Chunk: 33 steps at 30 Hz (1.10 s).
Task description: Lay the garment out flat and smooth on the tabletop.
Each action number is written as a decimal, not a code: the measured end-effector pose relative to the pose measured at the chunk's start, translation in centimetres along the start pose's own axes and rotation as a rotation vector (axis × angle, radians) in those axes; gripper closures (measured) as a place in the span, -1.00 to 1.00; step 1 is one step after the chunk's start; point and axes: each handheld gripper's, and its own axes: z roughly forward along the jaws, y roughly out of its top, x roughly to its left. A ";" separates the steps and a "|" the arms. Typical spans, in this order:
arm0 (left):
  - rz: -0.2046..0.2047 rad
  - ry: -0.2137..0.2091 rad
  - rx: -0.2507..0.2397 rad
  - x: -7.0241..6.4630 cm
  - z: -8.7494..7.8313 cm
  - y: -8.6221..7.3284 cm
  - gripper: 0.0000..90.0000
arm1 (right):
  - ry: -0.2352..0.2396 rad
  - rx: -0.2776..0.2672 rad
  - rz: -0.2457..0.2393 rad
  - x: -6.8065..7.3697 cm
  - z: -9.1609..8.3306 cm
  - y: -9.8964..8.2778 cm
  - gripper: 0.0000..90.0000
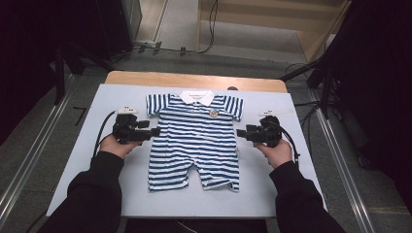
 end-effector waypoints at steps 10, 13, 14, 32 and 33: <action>0.037 -0.051 0.002 -2.4 -1.1 -1.5 -0.26 | 0.050 -0.002 -0.050 2.0 -1.4 -2.1 -0.20; 0.035 -0.076 0.001 -2.9 -1.3 -2.0 -0.27 | 0.063 0.008 -0.058 2.6 -1.7 -2.7 -0.22; 0.040 -0.079 0.008 -3.0 -1.4 -2.1 -0.30 | 0.065 0.007 -0.060 2.7 -1.7 -2.8 -0.23; 0.068 -0.128 0.022 -5.3 -3.0 -5.1 -0.40 | 0.107 0.047 -0.124 4.8 -2.7 -6.2 -0.40; 0.071 -0.128 0.029 -5.4 -3.1 -5.2 -0.40 | 0.109 0.048 -0.124 4.8 -2.8 -6.5 -0.40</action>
